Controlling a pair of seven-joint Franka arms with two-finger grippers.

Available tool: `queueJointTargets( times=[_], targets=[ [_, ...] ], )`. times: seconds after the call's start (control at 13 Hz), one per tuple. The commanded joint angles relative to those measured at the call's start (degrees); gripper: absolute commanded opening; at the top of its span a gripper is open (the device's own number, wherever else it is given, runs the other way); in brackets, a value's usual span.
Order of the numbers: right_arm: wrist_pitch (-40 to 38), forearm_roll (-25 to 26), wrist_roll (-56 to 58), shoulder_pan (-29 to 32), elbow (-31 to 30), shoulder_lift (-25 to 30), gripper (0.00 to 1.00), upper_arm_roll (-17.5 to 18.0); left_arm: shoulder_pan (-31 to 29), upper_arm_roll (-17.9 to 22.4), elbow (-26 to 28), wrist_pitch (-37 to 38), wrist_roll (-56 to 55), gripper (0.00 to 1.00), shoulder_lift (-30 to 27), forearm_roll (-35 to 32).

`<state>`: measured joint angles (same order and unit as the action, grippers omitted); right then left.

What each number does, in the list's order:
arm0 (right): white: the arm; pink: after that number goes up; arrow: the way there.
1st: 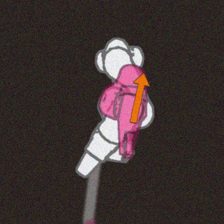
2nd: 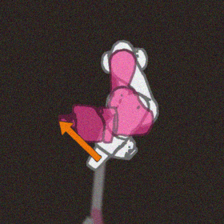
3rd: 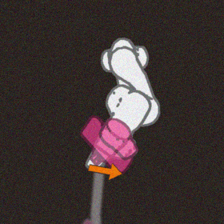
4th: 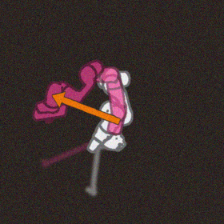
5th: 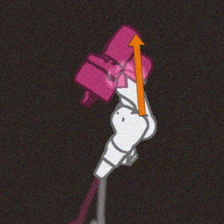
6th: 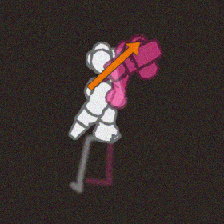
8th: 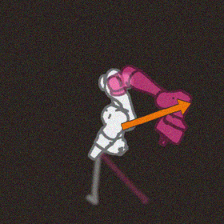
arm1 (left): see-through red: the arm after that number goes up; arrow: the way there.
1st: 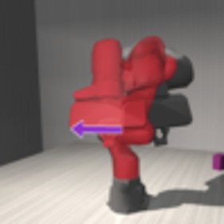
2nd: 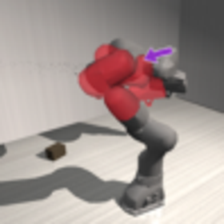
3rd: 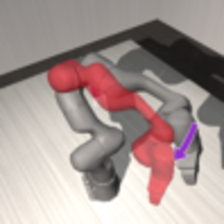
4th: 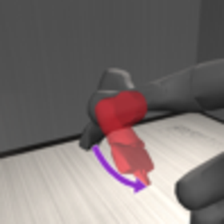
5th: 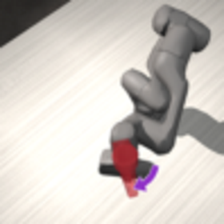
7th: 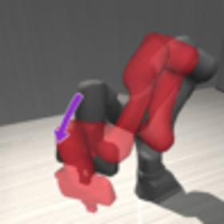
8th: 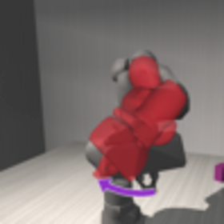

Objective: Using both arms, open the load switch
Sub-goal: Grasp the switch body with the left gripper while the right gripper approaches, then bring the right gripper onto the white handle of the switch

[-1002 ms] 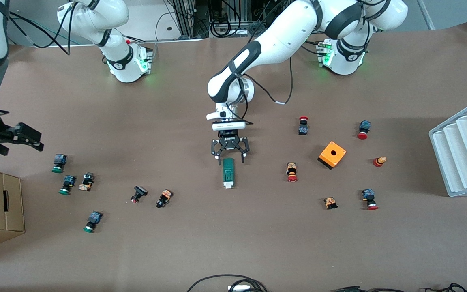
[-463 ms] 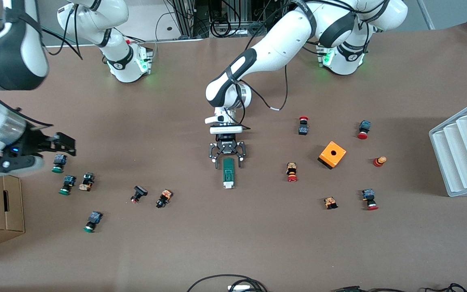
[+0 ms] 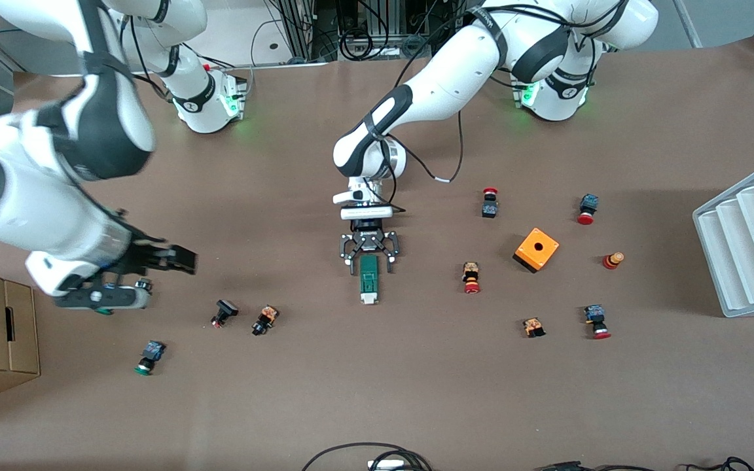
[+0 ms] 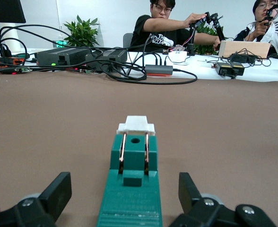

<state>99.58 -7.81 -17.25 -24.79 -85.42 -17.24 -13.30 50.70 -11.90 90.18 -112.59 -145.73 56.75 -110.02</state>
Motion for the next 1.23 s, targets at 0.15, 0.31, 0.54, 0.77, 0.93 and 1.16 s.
queueJointTargets(
  times=[0.15,0.31,0.54,0.77,0.93,1.16],
  targets=[
    [-0.53,-3.96,-25.49,-7.01,8.68,-9.37,1.0,-0.68,0.62,0.29,-3.08,1.06,0.01,1.0,1.7,-0.72],
    [-0.18,-5.89,-38.41,-9.39,11.58,-14.55,1.0,-0.5,0.62,0.29,-3.26,1.06,0.01,1.0,2.05,-0.72],
    [5.07,-10.89,-51.8,-12.29,14.14,-21.06,1.0,-0.68,0.71,0.29,-5.53,1.06,0.01,1.0,4.16,-0.72],
    [10.09,-17.3,-62.08,-13.7,14.67,-25.81,1.0,-0.77,0.8,0.21,-5.9,1.06,0.1,1.0,4.34,-0.55],
    [12.73,-22.31,-66.31,-14.14,15.72,-28.89,1.0,-0.77,1.5,0.21,-5.54,1.24,-0.34,1.0,4.25,0.15],
    [19.31,-25.84,-72.2,-16.42,15.73,-32.4,0.97,-1.21,1.59,-1.36,-5.19,3.51,-0.43,1.0,4.34,1.91]
  ],
)
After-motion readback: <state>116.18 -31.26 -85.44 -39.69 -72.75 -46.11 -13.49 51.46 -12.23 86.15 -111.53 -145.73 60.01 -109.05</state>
